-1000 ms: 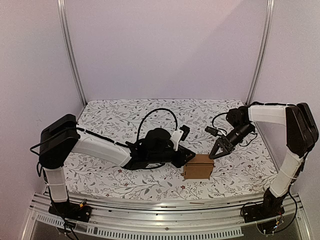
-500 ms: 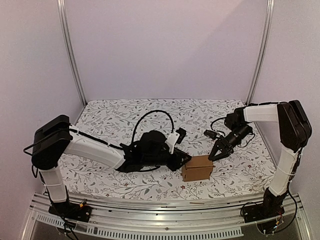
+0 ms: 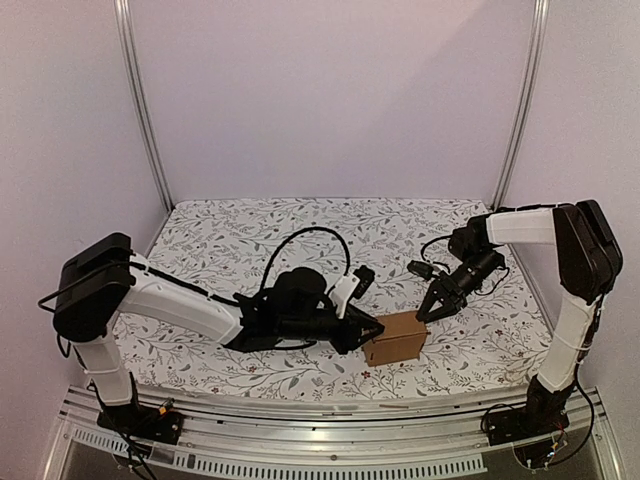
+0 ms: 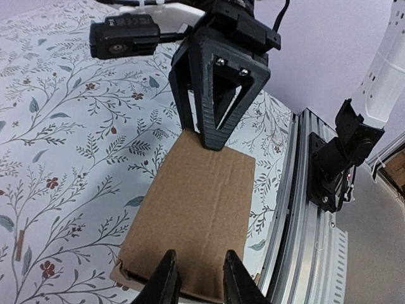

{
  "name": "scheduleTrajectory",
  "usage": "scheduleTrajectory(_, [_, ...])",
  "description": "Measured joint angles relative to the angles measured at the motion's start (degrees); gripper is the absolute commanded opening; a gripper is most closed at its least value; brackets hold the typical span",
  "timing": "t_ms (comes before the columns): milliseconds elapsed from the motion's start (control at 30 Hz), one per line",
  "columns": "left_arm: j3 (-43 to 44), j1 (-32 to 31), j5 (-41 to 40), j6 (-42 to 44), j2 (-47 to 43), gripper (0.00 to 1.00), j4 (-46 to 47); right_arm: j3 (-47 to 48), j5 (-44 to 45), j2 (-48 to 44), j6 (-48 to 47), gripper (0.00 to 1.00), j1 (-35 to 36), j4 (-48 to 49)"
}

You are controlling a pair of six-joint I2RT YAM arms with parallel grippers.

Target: Fold the paper box

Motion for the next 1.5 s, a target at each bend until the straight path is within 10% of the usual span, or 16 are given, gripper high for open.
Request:
scheduleTrajectory(1233, [-0.48,-5.07,-18.69,15.91,8.17,0.18,14.75,-1.68,-0.2,-1.42,-0.07,0.23,-0.02,2.75])
scheduleTrajectory(1500, [10.4,-3.72,-20.87,25.62,5.92,0.35,-7.54,6.95,3.32,-3.93,-2.67,0.56,-2.78,0.13])
